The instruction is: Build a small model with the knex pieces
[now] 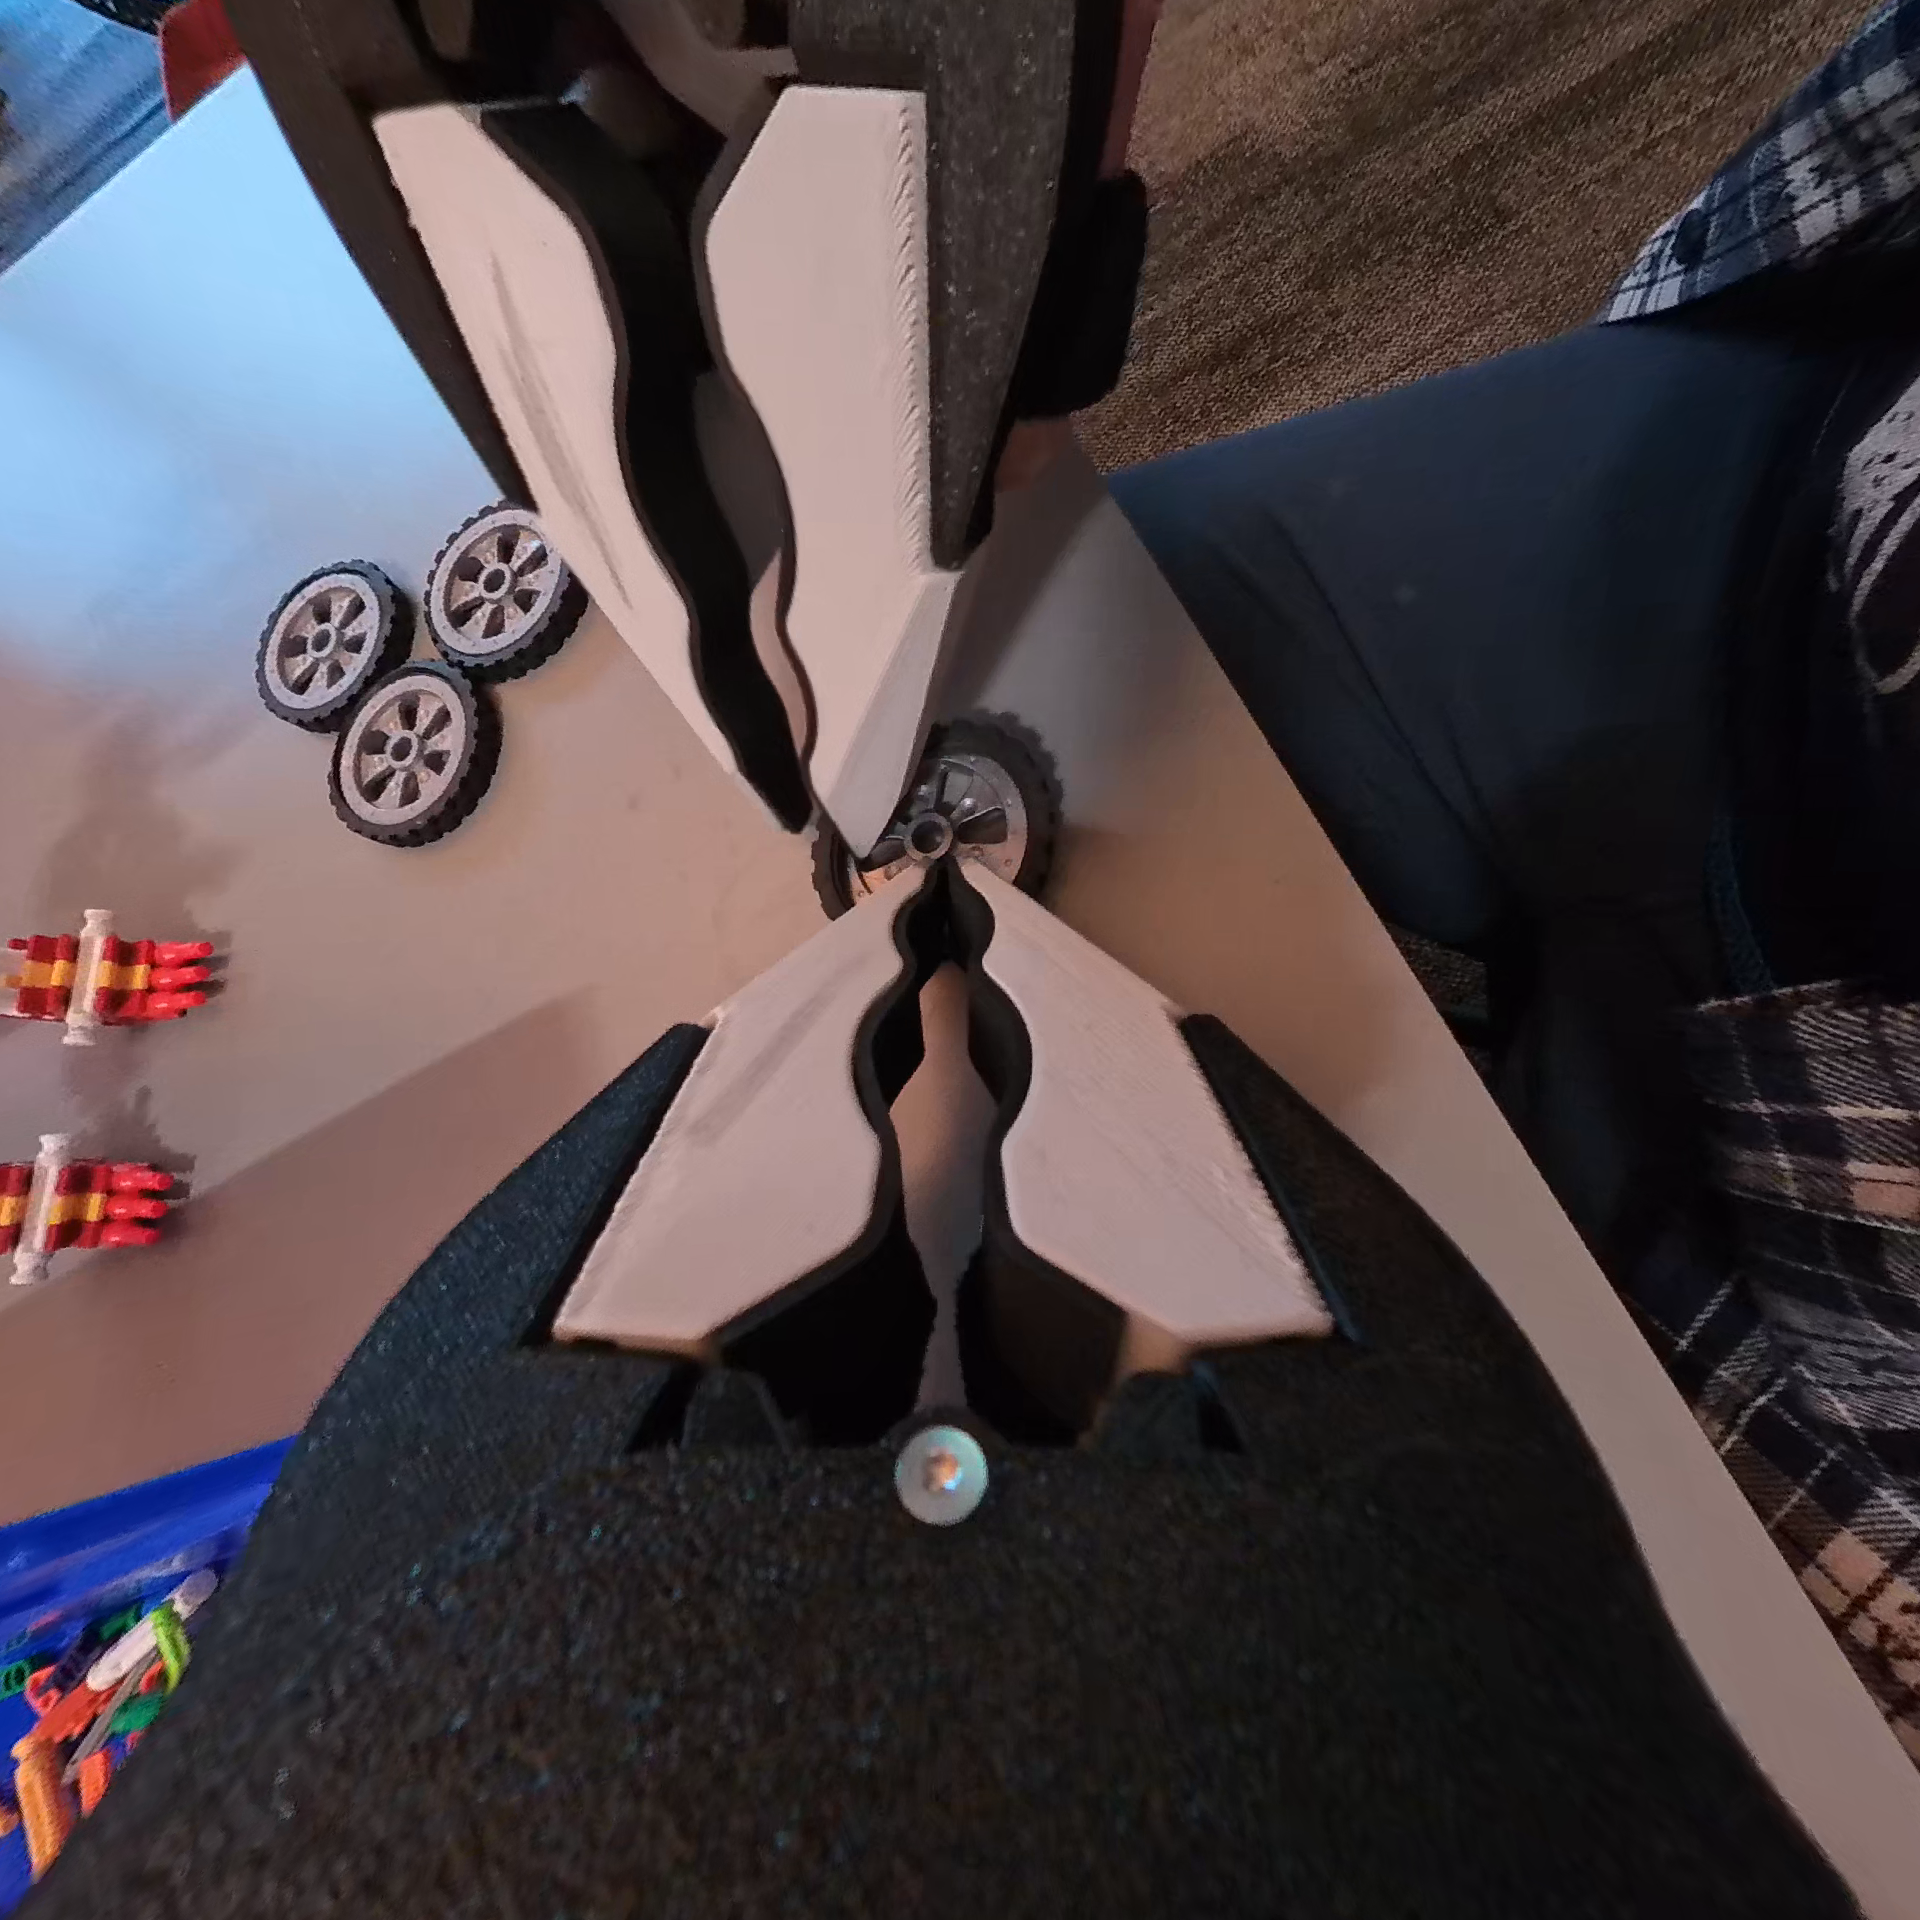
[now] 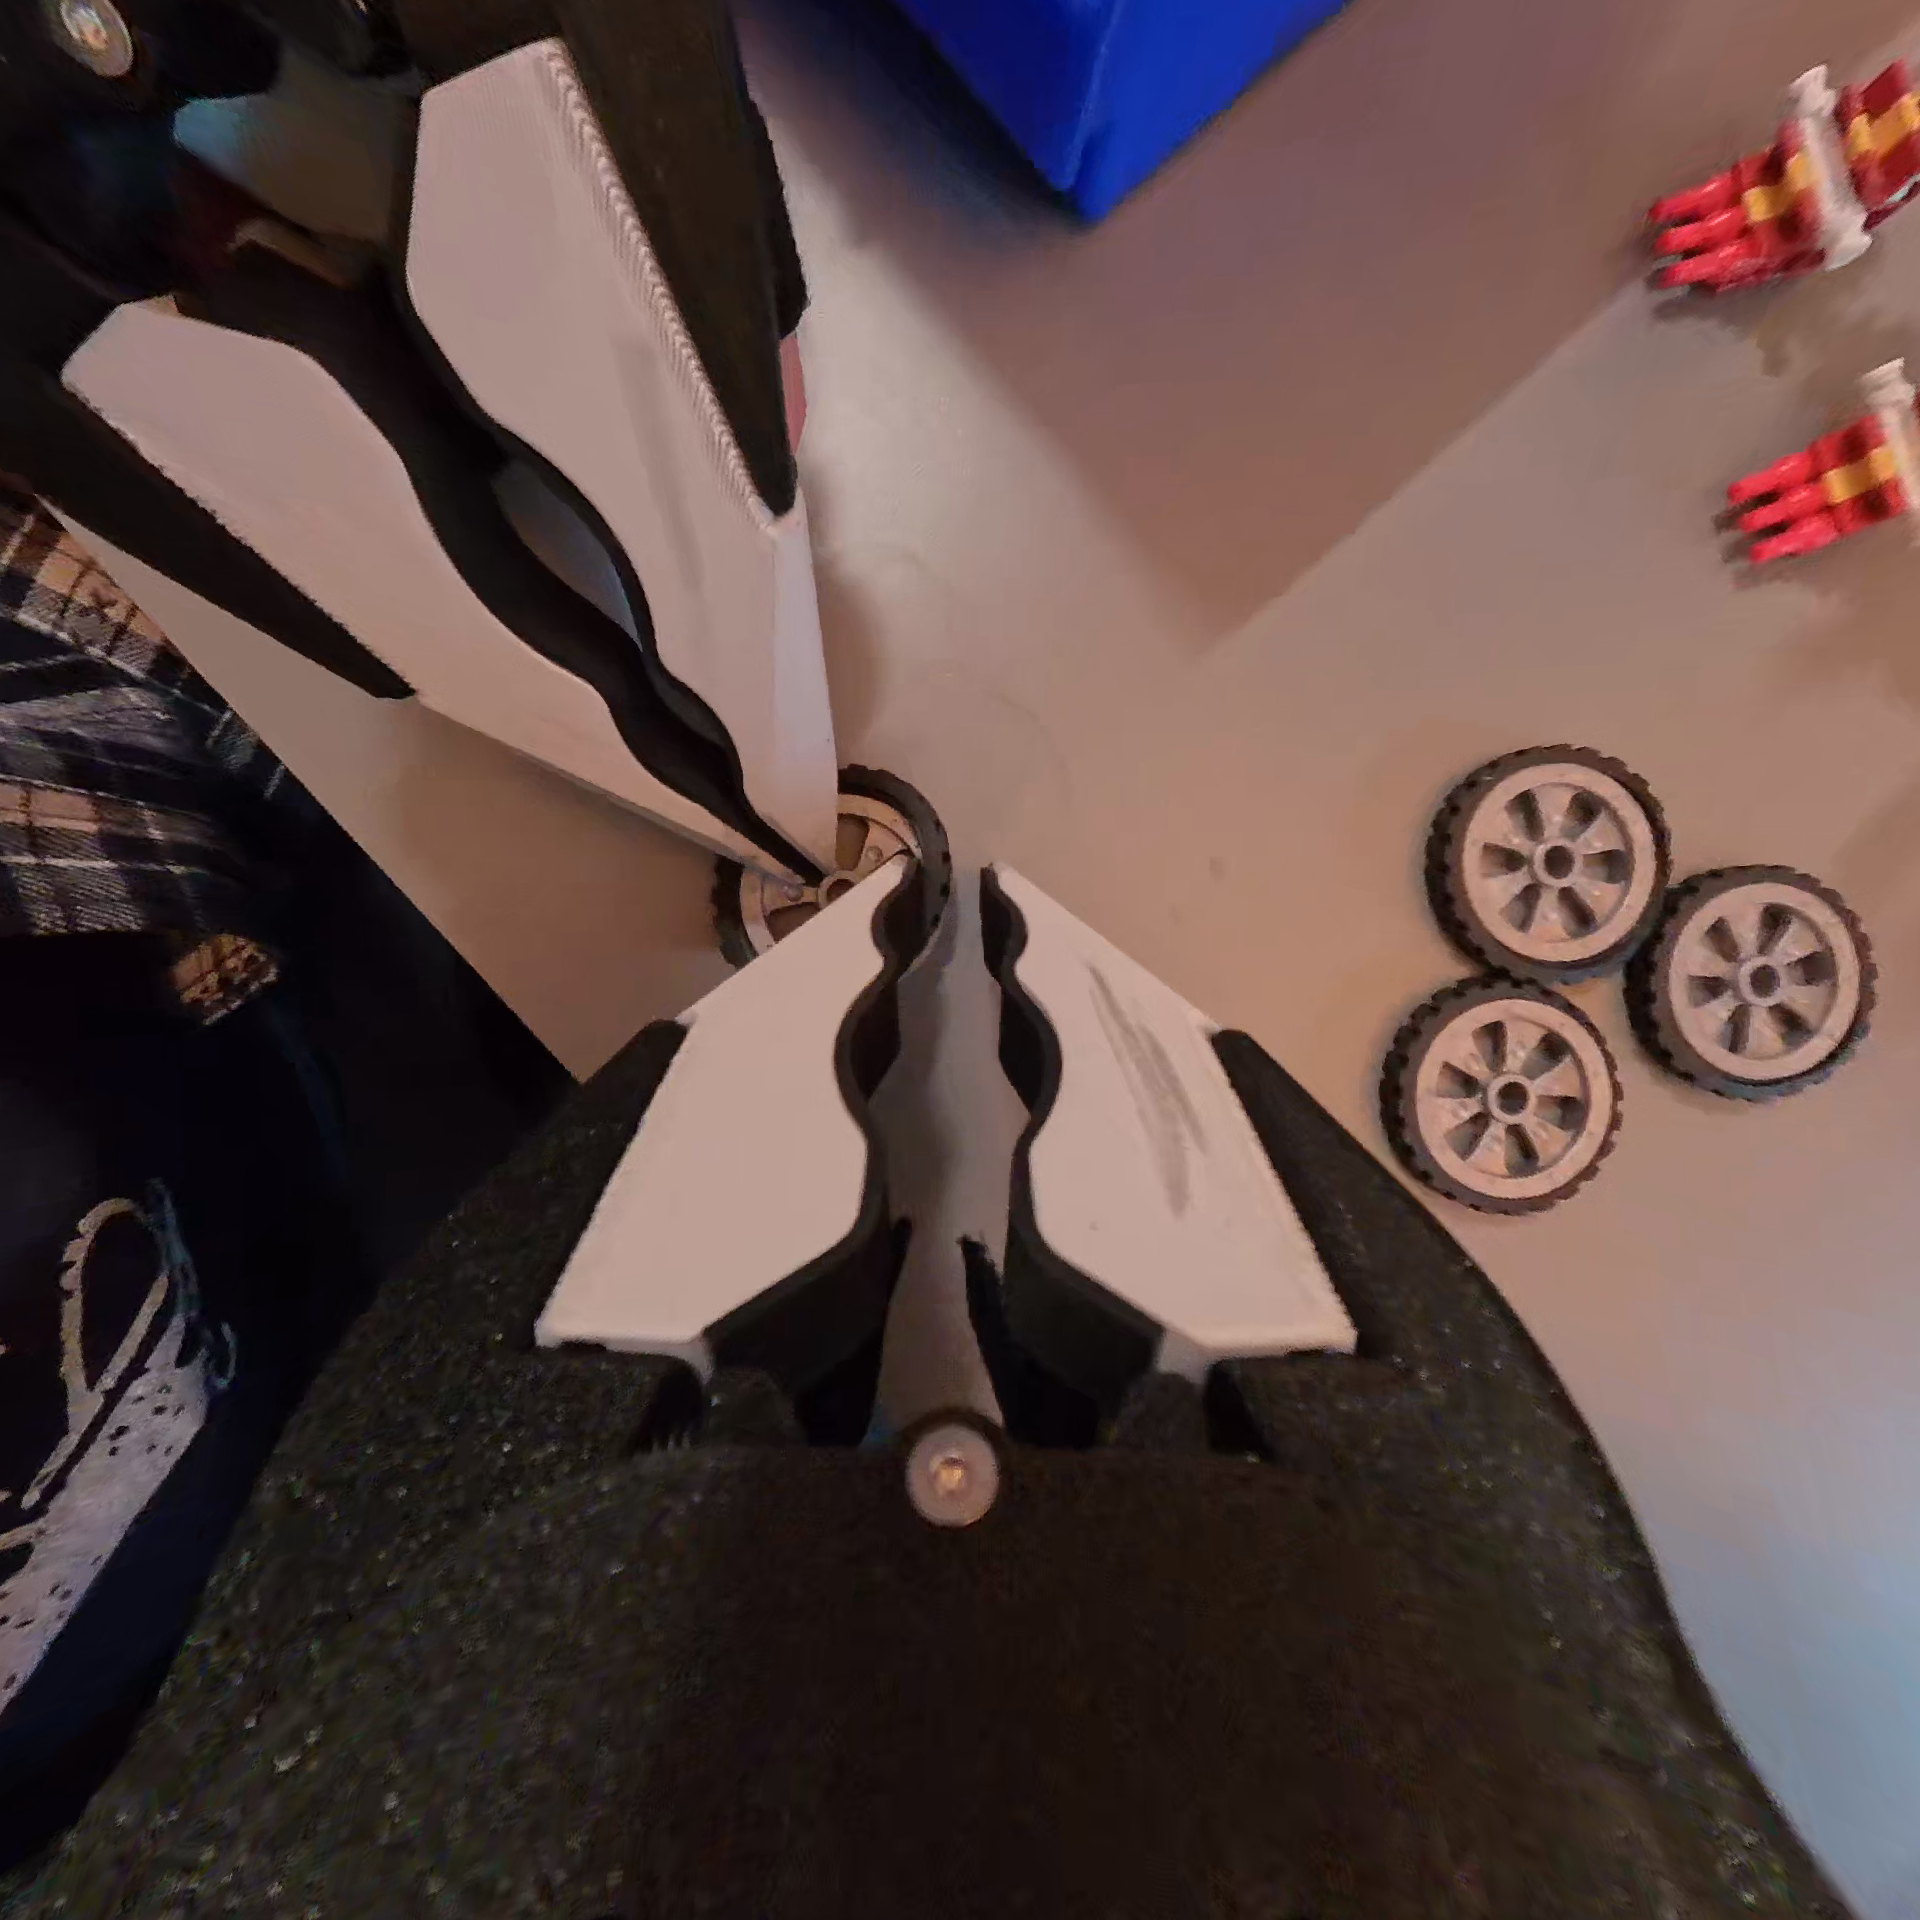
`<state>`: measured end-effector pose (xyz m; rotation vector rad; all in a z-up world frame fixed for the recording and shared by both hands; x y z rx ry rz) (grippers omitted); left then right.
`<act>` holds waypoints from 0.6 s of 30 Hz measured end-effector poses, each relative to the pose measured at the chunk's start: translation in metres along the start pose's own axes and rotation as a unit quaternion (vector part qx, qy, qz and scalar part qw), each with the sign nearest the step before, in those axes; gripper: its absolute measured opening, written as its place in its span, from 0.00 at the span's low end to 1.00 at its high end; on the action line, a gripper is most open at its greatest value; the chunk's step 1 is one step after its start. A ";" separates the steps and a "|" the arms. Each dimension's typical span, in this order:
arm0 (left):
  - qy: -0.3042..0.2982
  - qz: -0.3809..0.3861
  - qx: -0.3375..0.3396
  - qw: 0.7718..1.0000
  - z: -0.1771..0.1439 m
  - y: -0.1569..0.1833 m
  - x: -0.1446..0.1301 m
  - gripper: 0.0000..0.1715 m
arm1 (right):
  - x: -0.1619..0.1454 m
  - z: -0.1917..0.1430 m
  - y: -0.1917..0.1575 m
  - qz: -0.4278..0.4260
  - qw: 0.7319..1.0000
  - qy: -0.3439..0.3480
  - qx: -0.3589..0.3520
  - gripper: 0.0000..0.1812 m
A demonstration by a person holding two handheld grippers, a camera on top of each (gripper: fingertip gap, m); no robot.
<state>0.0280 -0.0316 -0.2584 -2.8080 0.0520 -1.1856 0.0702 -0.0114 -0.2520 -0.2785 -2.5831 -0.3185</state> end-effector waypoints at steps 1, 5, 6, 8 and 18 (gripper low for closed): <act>0.000 -0.001 0.000 1.000 0.000 0.000 0.000 0.00 | 0.000 0.000 0.000 0.007 1.000 0.002 0.004 0.05; 0.002 -0.005 -0.003 1.000 -0.001 0.001 0.001 0.00 | 0.000 0.000 0.001 0.030 0.999 0.023 0.019 0.05; 0.002 -0.005 -0.003 1.000 -0.001 0.001 0.001 0.00 | -0.001 0.000 0.001 0.035 0.999 0.028 0.022 0.06; 0.001 -0.005 -0.003 1.000 -0.001 0.001 0.001 0.00 | -0.001 0.001 0.000 0.056 0.997 0.039 0.035 0.03; 0.006 -0.006 -0.007 1.000 -0.001 0.003 0.003 0.00 | -0.001 -0.001 0.000 0.010 1.000 0.014 0.001 0.06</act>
Point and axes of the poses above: each gripper's, where its closed fingertips meet, z out along the fingers, x out of its top, y = z × x across the jaws, the point moved 3 cm from there along -z, back along the fingers, and after that the axes turned 14 degrees about -z, right-handed, at the moved point
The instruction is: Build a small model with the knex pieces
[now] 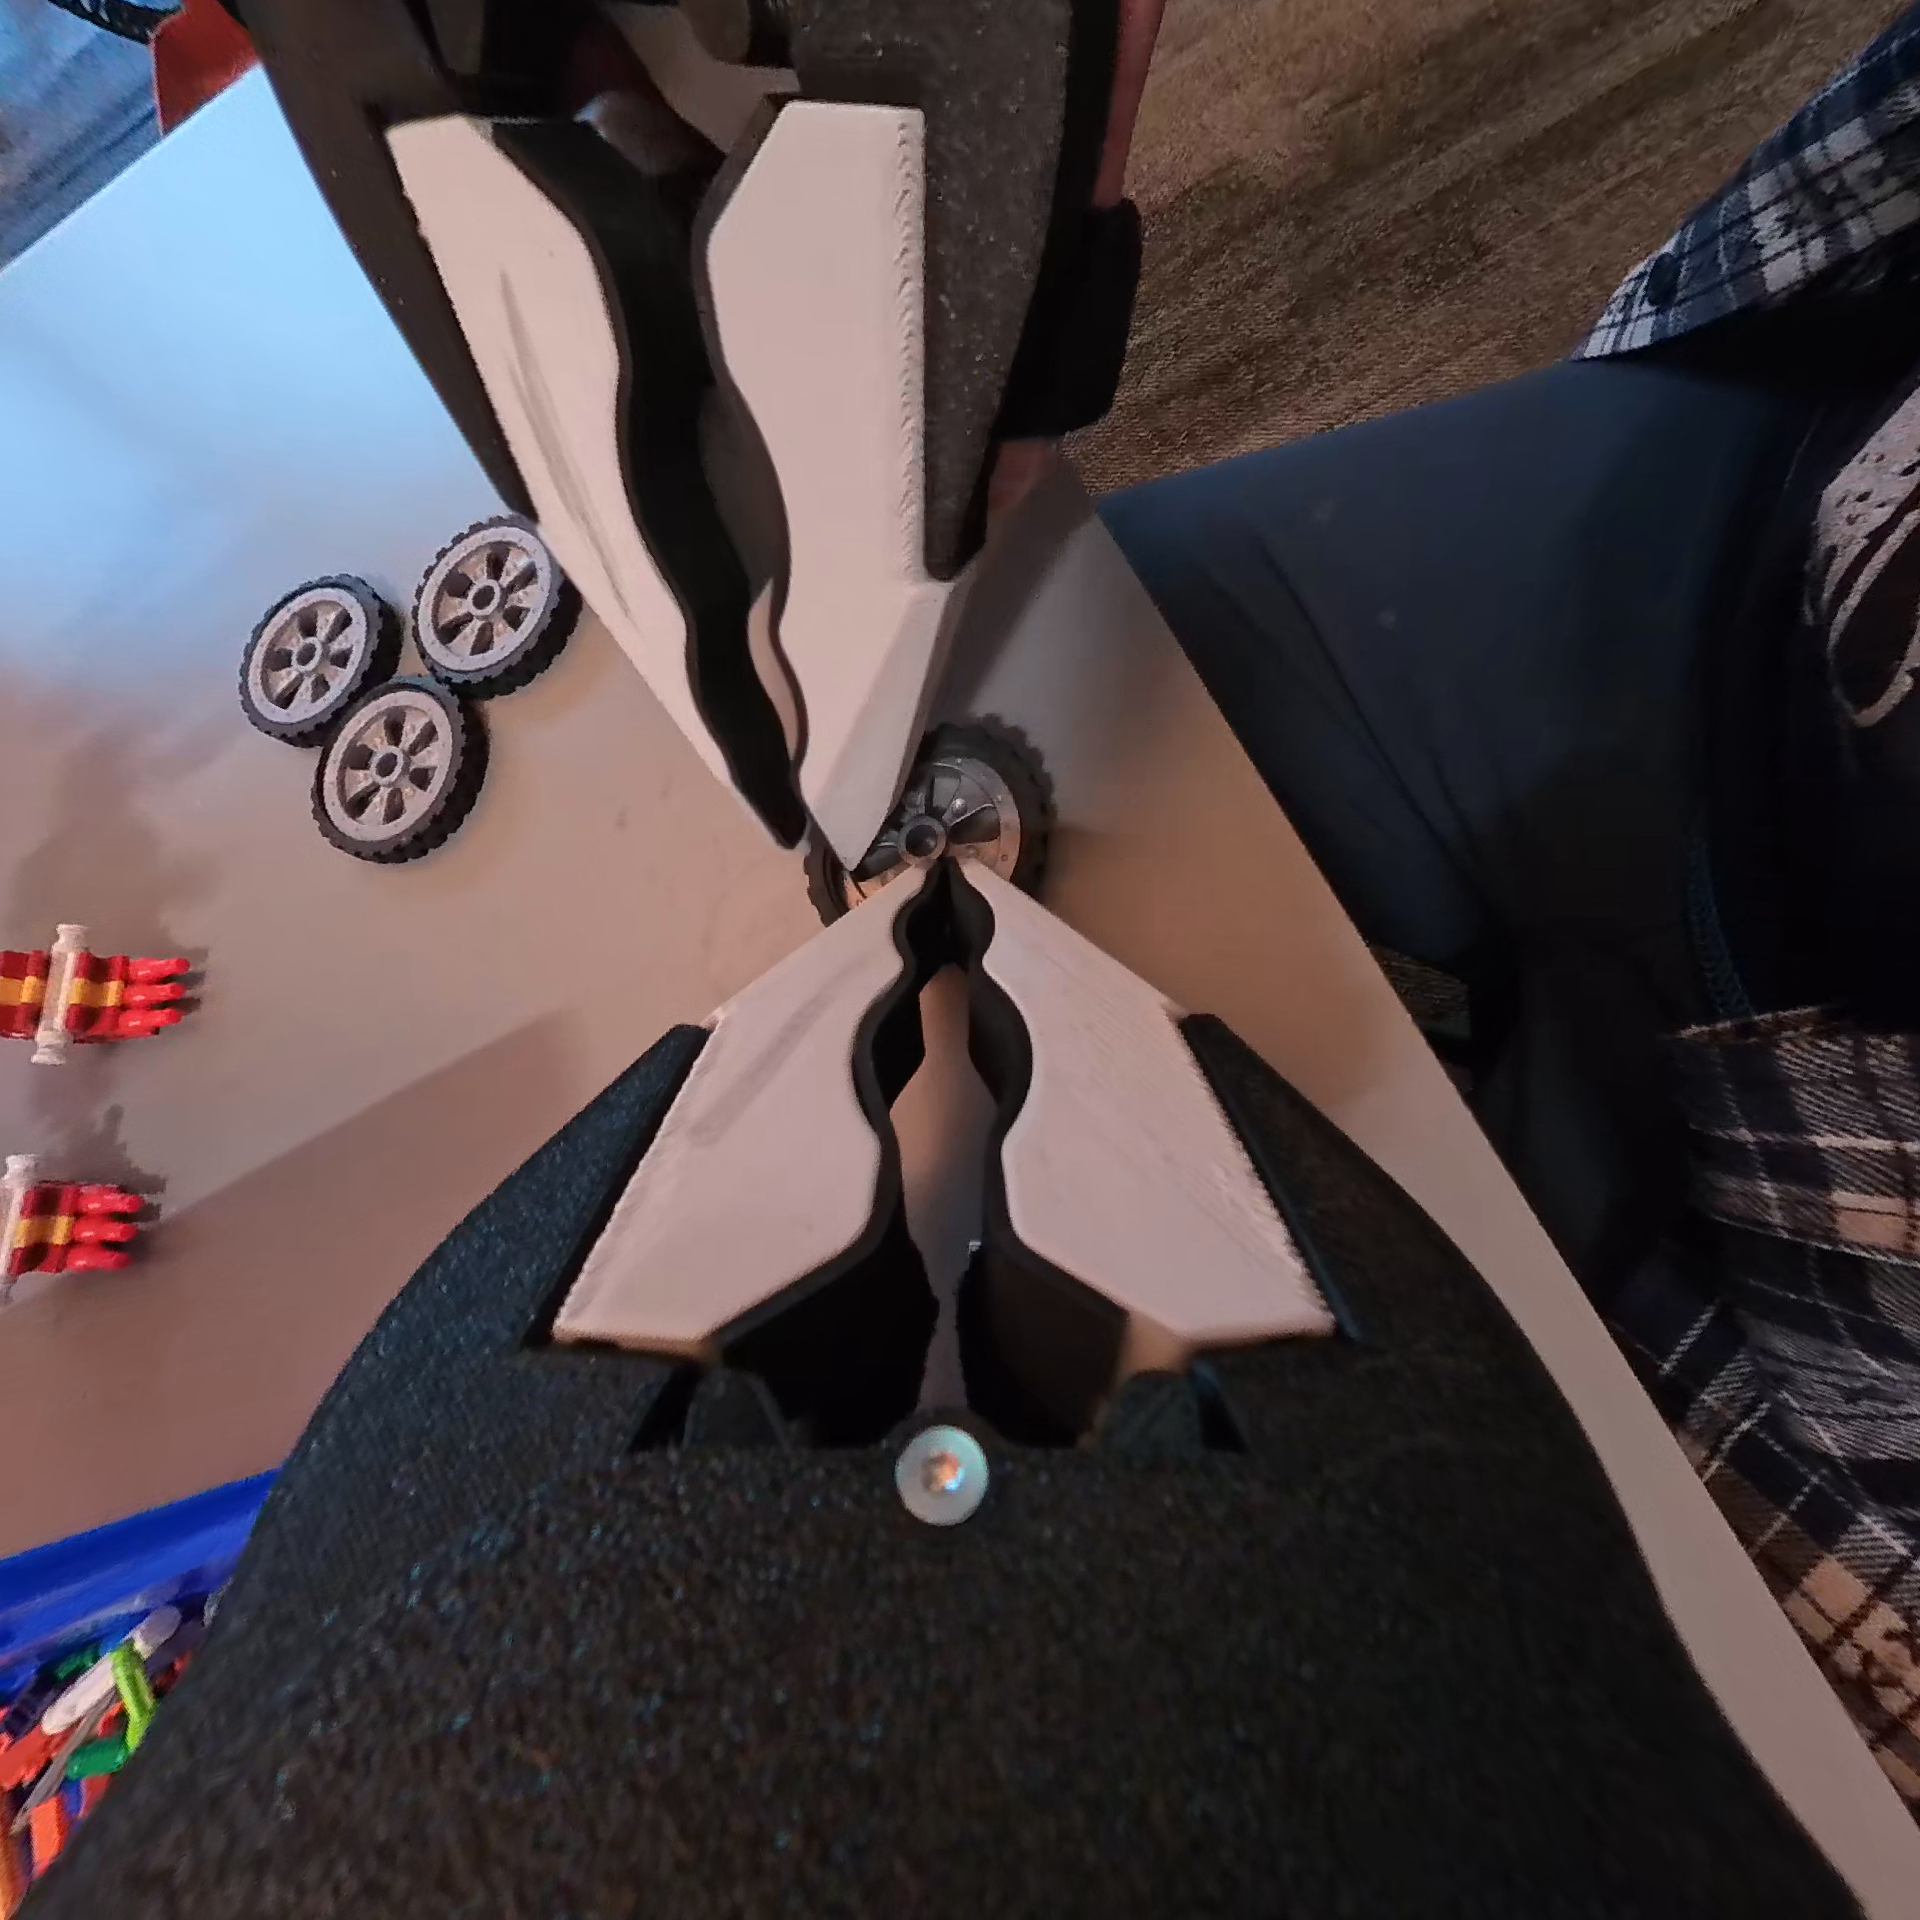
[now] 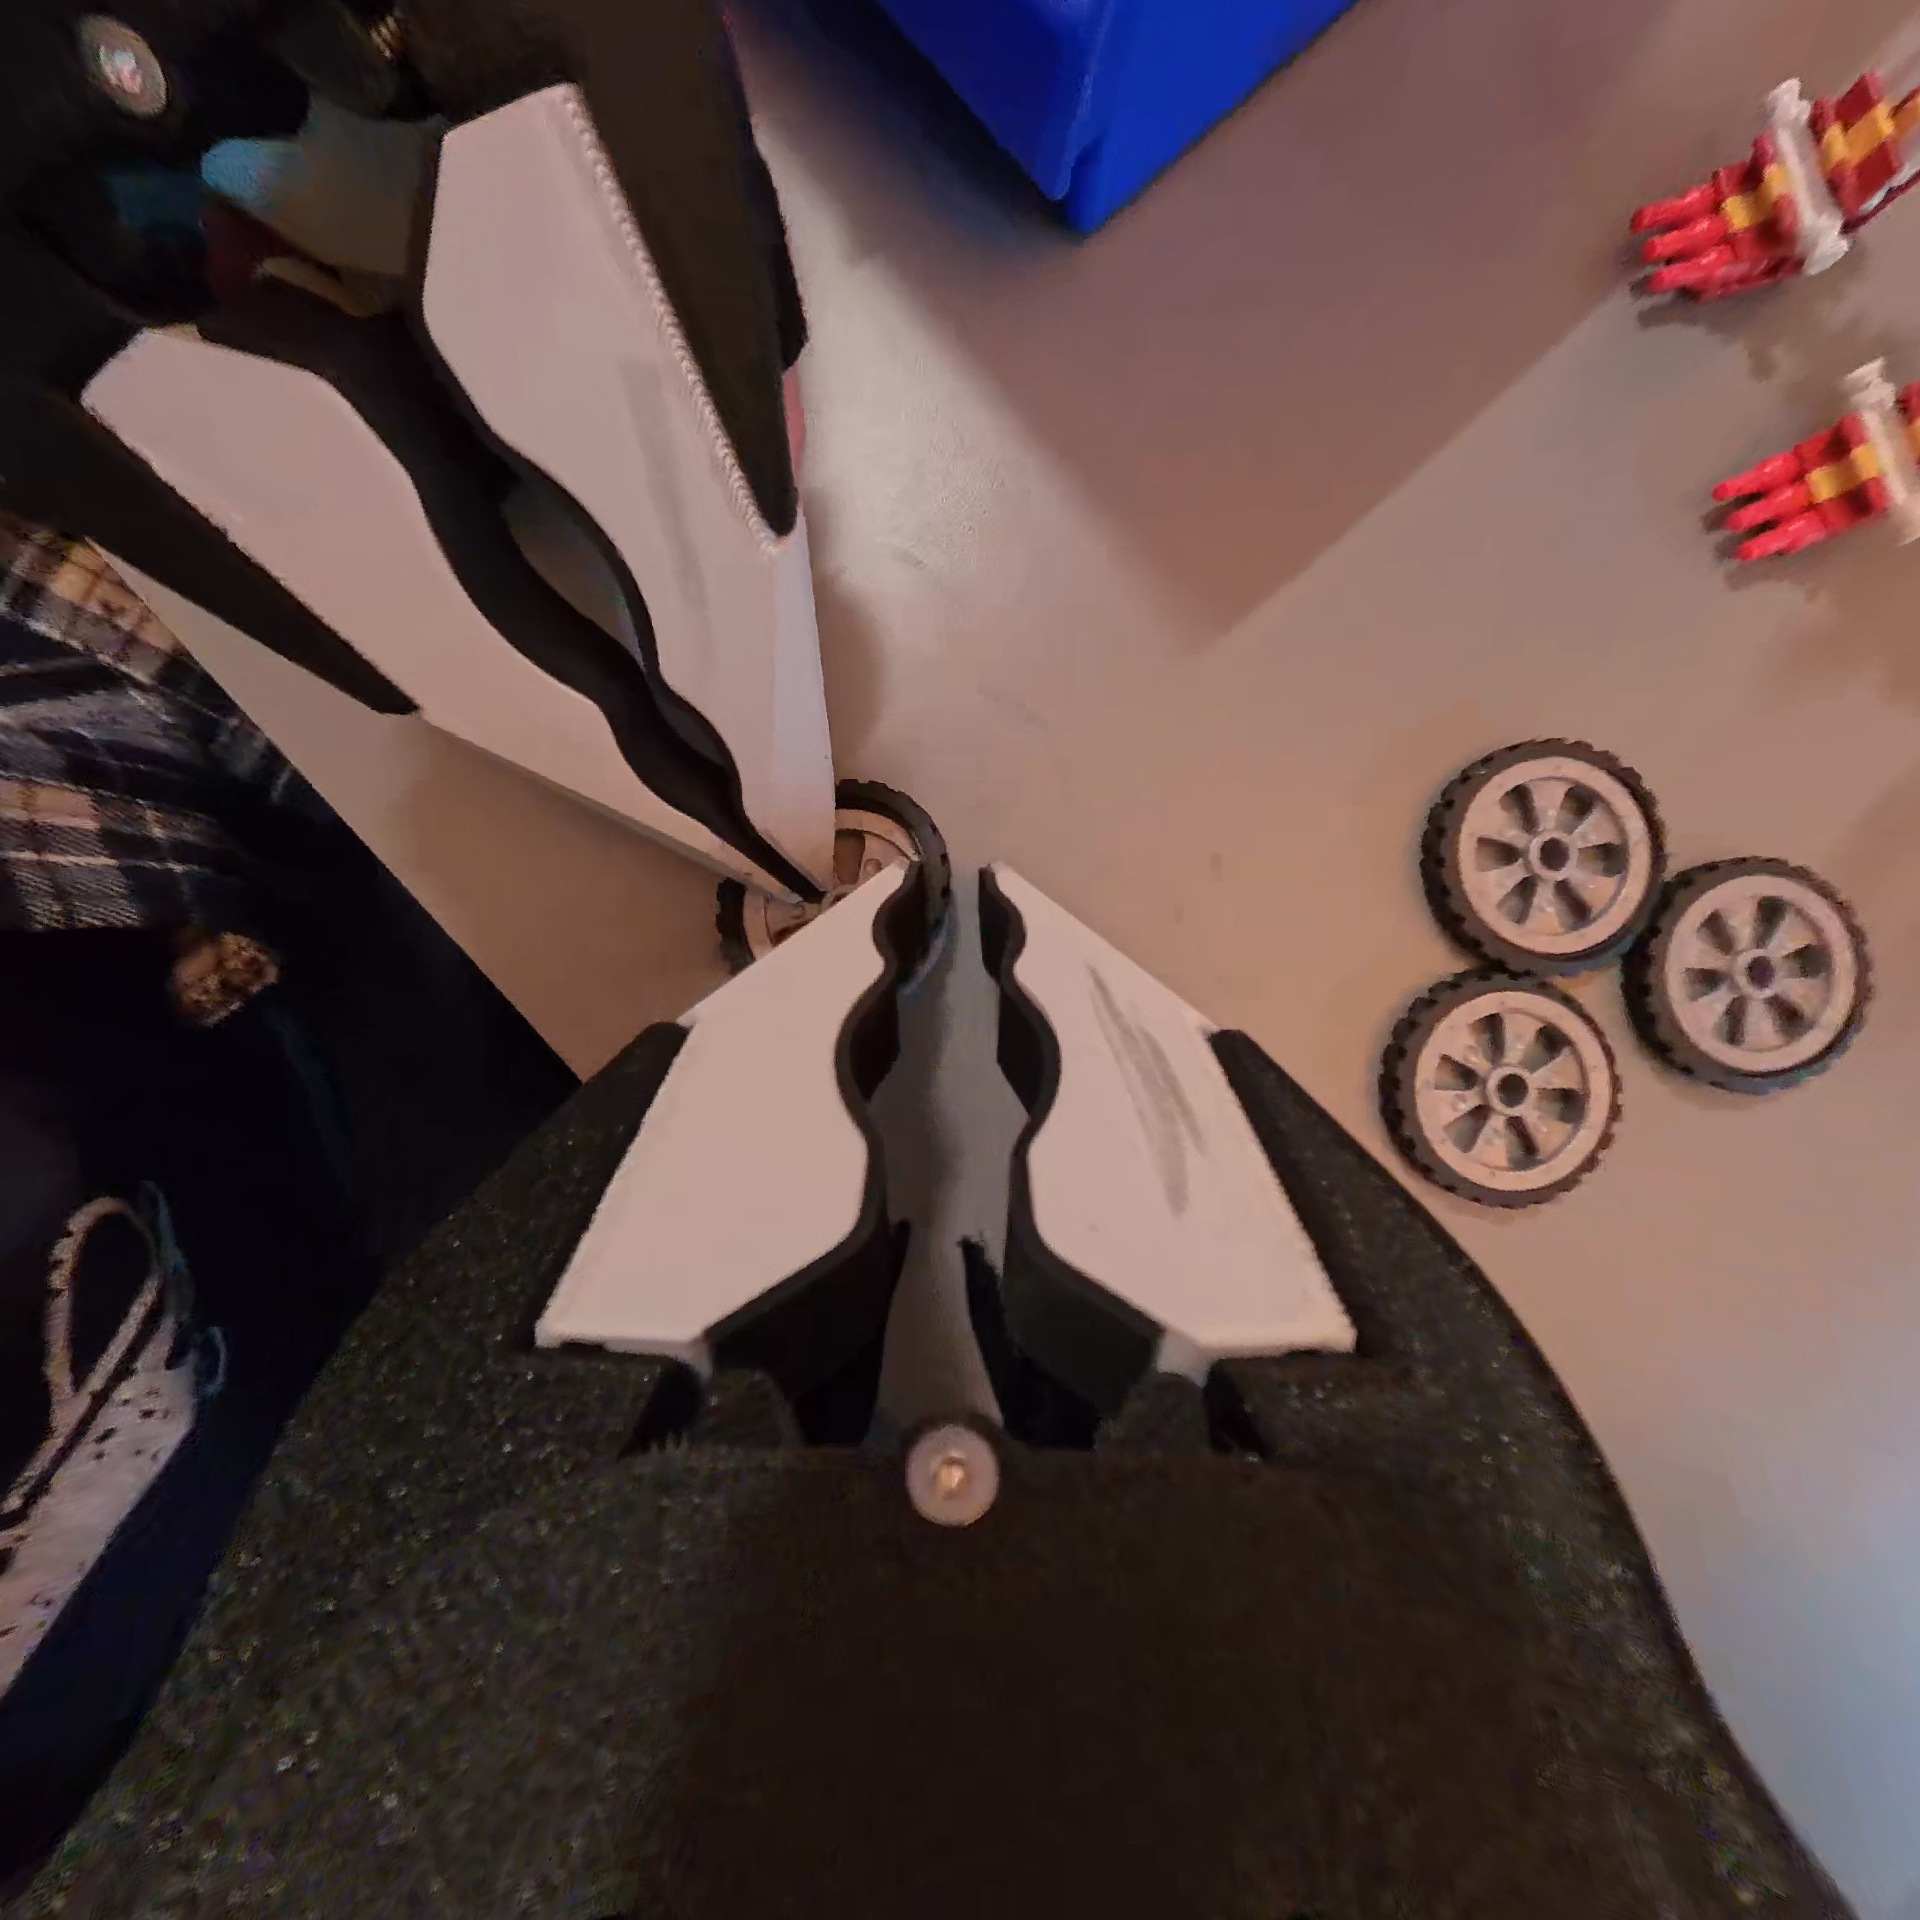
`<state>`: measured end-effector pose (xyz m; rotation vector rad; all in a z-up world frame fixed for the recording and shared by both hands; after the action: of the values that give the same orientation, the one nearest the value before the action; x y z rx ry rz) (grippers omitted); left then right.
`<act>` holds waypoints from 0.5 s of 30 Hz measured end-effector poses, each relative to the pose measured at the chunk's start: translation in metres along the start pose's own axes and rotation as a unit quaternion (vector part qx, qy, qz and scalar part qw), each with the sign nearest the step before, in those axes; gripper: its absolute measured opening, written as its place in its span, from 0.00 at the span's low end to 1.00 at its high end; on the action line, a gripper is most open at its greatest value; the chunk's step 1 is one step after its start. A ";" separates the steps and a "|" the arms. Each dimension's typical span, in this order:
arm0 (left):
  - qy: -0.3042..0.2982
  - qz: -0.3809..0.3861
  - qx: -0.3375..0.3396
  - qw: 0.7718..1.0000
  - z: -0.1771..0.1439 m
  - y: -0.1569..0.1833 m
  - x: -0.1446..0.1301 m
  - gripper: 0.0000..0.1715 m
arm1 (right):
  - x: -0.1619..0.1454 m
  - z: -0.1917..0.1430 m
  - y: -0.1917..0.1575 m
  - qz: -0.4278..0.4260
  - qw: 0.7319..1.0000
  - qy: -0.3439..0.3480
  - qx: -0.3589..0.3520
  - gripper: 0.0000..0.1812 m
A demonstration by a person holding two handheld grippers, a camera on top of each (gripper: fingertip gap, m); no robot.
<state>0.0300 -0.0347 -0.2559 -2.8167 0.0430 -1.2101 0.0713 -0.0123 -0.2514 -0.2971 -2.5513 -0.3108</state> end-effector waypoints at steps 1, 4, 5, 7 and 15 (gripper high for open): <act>0.000 0.001 0.000 1.000 0.000 0.000 0.000 0.00 | 0.000 0.000 0.000 -0.009 1.000 -0.003 -0.005 0.06; 0.000 0.000 -0.001 1.000 0.000 0.001 0.000 0.00 | 0.004 0.000 -0.002 -0.026 1.000 0.002 -0.009 0.05; 0.000 0.000 -0.001 1.000 0.000 0.001 0.000 0.00 | 0.004 0.000 -0.002 -0.027 1.000 0.000 -0.009 0.04; 0.000 0.000 -0.001 1.000 0.000 0.001 0.000 0.00 | 0.003 0.001 -0.001 -0.029 0.999 -0.006 -0.012 0.06; -0.001 -0.001 -0.001 1.000 0.000 0.000 0.001 0.00 | 0.003 -0.001 -0.001 -0.050 0.998 -0.013 -0.036 0.05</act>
<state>0.0306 -0.0351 -0.2558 -2.8200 0.0407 -1.2091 0.0685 -0.0133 -0.2490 -0.2004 -2.5897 -0.4395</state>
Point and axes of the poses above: each gripper's, where its closed fingertips meet, z out along the fingers, x out of its top, y = z × x across the jaws, the point moved 3 cm from there along -z, back along the fingers, and after that the axes turned 14 degrees about -z, right-handed, at the moved point
